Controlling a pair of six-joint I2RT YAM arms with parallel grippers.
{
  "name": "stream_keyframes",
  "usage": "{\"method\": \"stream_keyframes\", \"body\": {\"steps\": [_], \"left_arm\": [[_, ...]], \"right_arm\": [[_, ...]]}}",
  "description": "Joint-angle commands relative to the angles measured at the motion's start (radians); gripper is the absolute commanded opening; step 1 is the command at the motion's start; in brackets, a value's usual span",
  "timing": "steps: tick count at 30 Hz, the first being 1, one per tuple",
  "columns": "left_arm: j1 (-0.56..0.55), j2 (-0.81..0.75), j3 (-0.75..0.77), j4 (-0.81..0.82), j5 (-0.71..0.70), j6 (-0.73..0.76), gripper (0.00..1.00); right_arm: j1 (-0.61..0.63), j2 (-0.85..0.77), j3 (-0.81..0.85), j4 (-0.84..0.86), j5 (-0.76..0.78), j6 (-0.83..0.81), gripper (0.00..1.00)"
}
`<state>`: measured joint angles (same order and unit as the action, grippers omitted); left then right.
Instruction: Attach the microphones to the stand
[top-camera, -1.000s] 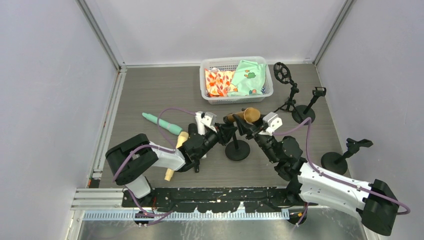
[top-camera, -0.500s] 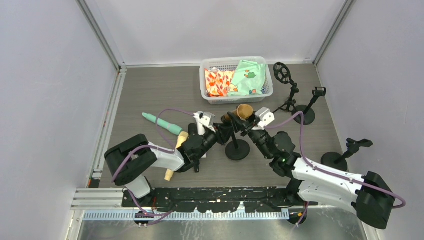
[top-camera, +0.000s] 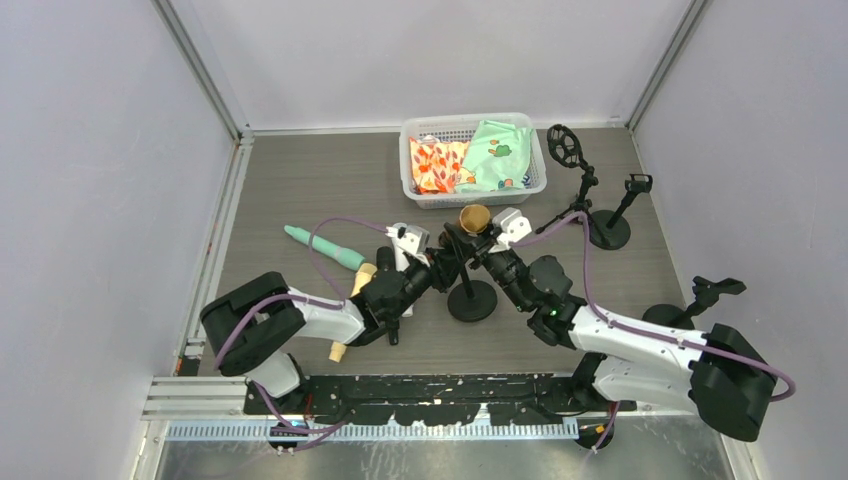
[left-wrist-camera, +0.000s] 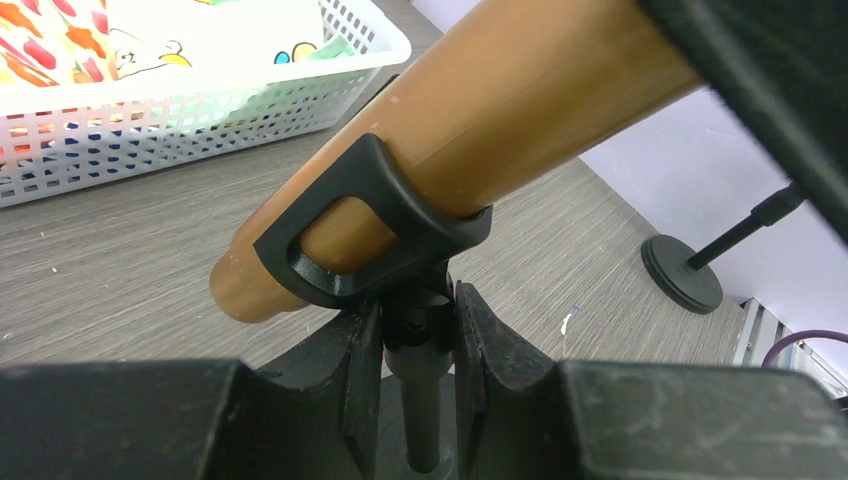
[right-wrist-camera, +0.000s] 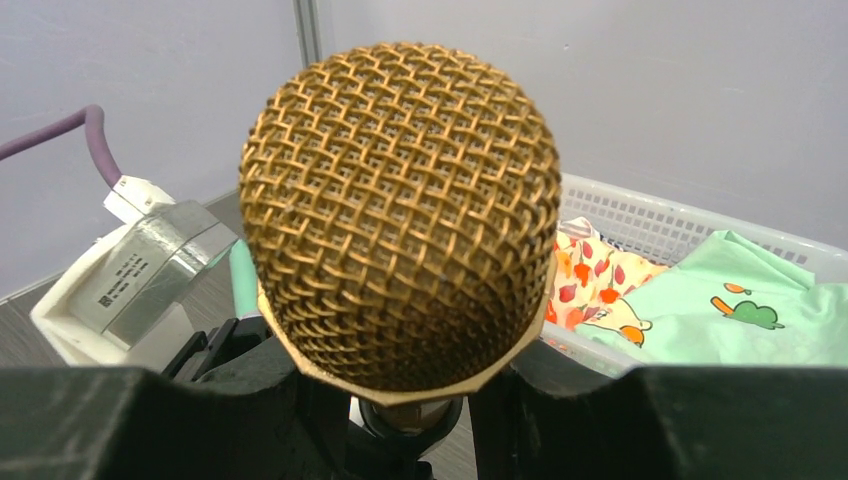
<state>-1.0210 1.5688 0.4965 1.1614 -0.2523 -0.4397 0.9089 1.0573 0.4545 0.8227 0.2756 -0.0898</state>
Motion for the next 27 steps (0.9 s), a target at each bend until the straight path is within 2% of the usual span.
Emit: {"method": "stream_keyframes", "body": {"steps": [1,14,27], "left_arm": [[-0.039,-0.074,0.01,0.139,0.108,0.087,0.0],[-0.039,-0.099,-0.006,0.125,0.095,0.098,0.0],[-0.037,-0.11,-0.01,0.107,0.084,0.102,0.0]], "right_arm": [[0.002,0.144,-0.081,-0.39,0.014,0.07,0.01],[0.002,0.285,-0.118,-0.252,0.016,0.106,0.01],[0.002,0.336,-0.134,-0.221,0.013,0.126,0.01]]}}
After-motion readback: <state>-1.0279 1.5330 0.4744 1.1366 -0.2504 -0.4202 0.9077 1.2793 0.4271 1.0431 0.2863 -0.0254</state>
